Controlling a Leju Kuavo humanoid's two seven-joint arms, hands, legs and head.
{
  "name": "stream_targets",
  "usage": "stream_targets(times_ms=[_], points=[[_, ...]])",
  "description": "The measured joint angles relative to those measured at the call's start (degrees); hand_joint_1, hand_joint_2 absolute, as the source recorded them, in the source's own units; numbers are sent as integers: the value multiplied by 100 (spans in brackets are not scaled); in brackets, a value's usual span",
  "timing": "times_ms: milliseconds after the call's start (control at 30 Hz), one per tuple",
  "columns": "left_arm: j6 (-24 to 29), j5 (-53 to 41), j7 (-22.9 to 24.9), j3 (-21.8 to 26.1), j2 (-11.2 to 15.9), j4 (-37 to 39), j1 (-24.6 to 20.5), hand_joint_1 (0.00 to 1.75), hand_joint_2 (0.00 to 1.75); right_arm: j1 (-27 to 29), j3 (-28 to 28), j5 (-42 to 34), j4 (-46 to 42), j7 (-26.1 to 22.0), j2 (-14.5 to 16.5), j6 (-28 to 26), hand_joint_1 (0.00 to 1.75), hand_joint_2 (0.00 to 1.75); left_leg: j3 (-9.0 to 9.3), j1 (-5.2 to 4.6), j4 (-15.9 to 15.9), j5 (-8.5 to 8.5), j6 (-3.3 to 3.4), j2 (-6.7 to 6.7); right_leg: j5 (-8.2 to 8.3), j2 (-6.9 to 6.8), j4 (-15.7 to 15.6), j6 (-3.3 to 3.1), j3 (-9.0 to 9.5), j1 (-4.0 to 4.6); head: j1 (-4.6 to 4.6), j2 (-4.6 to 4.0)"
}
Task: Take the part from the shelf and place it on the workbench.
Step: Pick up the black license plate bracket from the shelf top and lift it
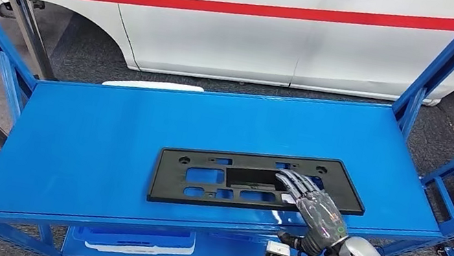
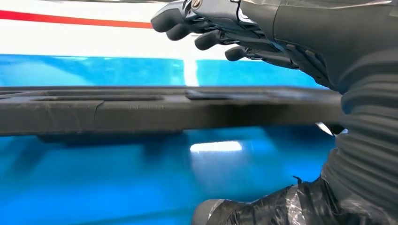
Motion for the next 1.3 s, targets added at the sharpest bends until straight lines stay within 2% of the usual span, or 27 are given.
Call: stream_targets(times_ms=[67, 133, 167, 200, 233, 300, 367, 400, 500, 533, 600, 667, 700, 733, 767, 833, 867, 933, 1000, 1067, 1100, 1167, 1200, 1233, 1267, 1300], points=[[-26, -38, 33, -34, -4, 0, -38, 0, 0, -413, 231, -72, 110, 21, 86, 227, 0, 175, -183, 7, 383, -233, -41, -1, 25, -9, -31, -88, 3, -5, -2, 0], [-51, -78, 71, -80, -7, 0, -59, 0, 0, -829, 503, -258, 265, 41, 190, 453, 0, 175, -540, 10, 1119, -561, -49, -1, 29, -16, -31, -142, -5, 25, -2, 0], [-60, -93, 89, -106, -7, 0, -63, 0, 0, -1026, 654, -360, 352, 52, 245, 550, 0, 175, -702, 10, 1433, -650, -47, -1, 29, -17, -28, -153, -9, 42, -1, 0], [-67, -114, 111, -131, -7, 0, -65, 0, 0, -1201, 821, -454, 439, 63, 300, 627, 0, 175, -785, 9, 1578, -638, -41, -1, 28, -17, -23, -159, -9, 57, -2, 0], [-71, -129, 130, -151, -7, 0, -68, 0, 0, -1361, 984, -526, 516, 76, 354, 685, 0, 175, -768, 9, 1512, -525, -29, -1, 26, -17, -17, -162, -6, 69, -1, 0], [-76, -157, 155, -188, -7, 0, -83, 0, 0, -1672, 1260, -601, 642, 106, 468, 752, 0, 175, -468, 3, 823, -119, 20, 2, 15, -17, 4, -165, 0, 82, 0, 0], [-76, -163, 165, -229, -8, 0, -110, 0, 0, -1951, 1452, -640, 748, 127, 571, 800, 0, 175, -177, -19, 179, 113, 63, 4, 5, -17, 29, -148, -24, 102, 0, 0], [-77, -165, 168, -249, -10, 0, -120, 0, 0, -2059, 1536, -674, 801, 136, 612, 833, 0, 175, -127, -28, 49, 126, 76, 1, 6, -19, 36, -133, -40, 106, 1, 0], [-79, -173, 183, -287, -22, 0, -124, 0, 0, -2296, 1781, -843, 948, 165, 697, 948, 0, 175, -112, -22, -18, 147, 118, -7, 10, -24, 33, -66, -59, 104, 0, 0], [-80, -176, 188, -296, -30, 0, -127, 0, 0, -2366, 1856, -890, 992, 172, 718, 969, 0, 175, -99, -9, -44, 163, 142, -6, -36, -24, 87, -37, -81, 101, 2, 0], [-85, -185, 196, -310, -43, 0, -147, 0, 0, -2500, 1981, -984, 1084, 177, 752, 1011, 0, 175, -77, 16, -85, 187, 180, -1, -291, -24, 511, 19, -275, 79, 5, 0], [-94, -191, 209, -328, -50, 0, -158, 0, 0, -2610, 2144, -1162, 1218, 175, 775, 1087, 0, 175, -75, 14, -87, 187, 193, -2, -612, -24, 1257, 70, -631, 43, 5, 0], [-98, -191, 219, -337, -52, 0, -156, 0, 0, -2633, 2229, -1262, 1289, 167, 778, 1120, 0, 175, -74, 14, -83, 184, 194, -5, -668, -25, 1516, 89, -768, 25, 6, 0], [-102, -191, 228, -346, -54, 0, -152, 0, 0, -2643, 2308, -1351, 1354, 152, 779, 1139, 0, 175, -72, 14, -79, 178, 192, -10, -616, -25, 1580, 101, -816, 9, 5, 0], [-107, -191, 235, -356, -56, 0, -150, 0, 0, -2650, 2374, -1422, 1411, 130, 782, 1144, 0, 175, -68, 16, -73, 170, 187, -17, -458, -26, 1410, 106, -752, -5, 7, 0], [-113, -191, 242, -381, -64, 0, -148, 0, 0, -2679, 2462, -1509, 1492, 81, 791, 1131, 0, 175, -53, 16, -61, 145, 162, -28, -75, -26, 685, 99, -417, -19, 6, 0], [-114, -191, 243, -393, -68, 0, -151, 0, 0, -2698, 2497, -1540, 1523, 61, 802, 1125, 0, 175, -51, 8, -51, 133, 142, -30, 40, -24, 341, 84, -257, -8, 6, 0], [-115, -191, 248, -409, -75, 0, -154, 0, 0, -2720, 2563, -1576, 1580, 38, 821, 1121, 0, 175, -54, -2, -56, 126, 86, -28, 70, -18, 35, 46, -112, 29, 5, 0], [-116, -191, 252, -416, -76, 0, -153, 0, 0, -2723, 2618, -1594, 1626, 28, 835, 1120, 0, 175, -58, 3, -61, 115, 29, -24, 80, -17, -2, -9, -103, 36, 3, 0], [-115, -191, 255, -422, -76, 0, -150, 0, 0, -2741, 2660, -1602, 1664, 21, 844, 1114, 0, 175, -130, 12, 115, -23, -15, -18, 97, -22, -45, -83, -78, 18, 2, 0], [-115, -191, 256, -426, -76, 0, -149, 0, 0, -2750, 2673, -1604, 1679, 18, 854, 1109, 0, 175, -237, 16, 352, -164, -31, -15, 103, -26, -61, -118, -66, 12, 3, 0], [-114, -184, 256, -431, -76, 0, -147, 0, 0, -2760, 2718, -1604, 1711, 15, 889, 1078, 0, 175, -575, 21, 1060, -480, -47, -12, 95, -29, -56, -159, -62, 33, 1, 0], [-113, -177, 256, -432, -76, 0, -143, 0, 0, -2755, 2750, -1596, 1732, 20, 908, 1051, 0, 175, -730, 22, 1357, -563, -53, -12, 88, -29, -49, -169, -62, 43, 1, 0], [-113, -170, 256, -433, -76, 0, -138, 0, 0, -2750, 2785, -1584, 1754, 28, 924, 1017, 0, 175, -814, 22, 1495, -550, -55, -12, 80, -29, -38, -176, -63, 50, 0, 0], [-111, -164, 256, -433, -75, 0, -135, 0, 0, -2746, 2817, -1561, 1776, 39, 939, 976, 0, 175, -796, 22, 1420, -433, -51, -11, 70, -27, -24, -179, -63, 54, 1, 0], [-108, -160, 256, -433, -74, 0, -135, 0, 0, -2743, 2842, -1530, 1796, 50, 953, 931, 0, 175, -686, 22, 1160, -244, -42, -11, 57, -24, -7, -177, -61, 56, 1, 0]])
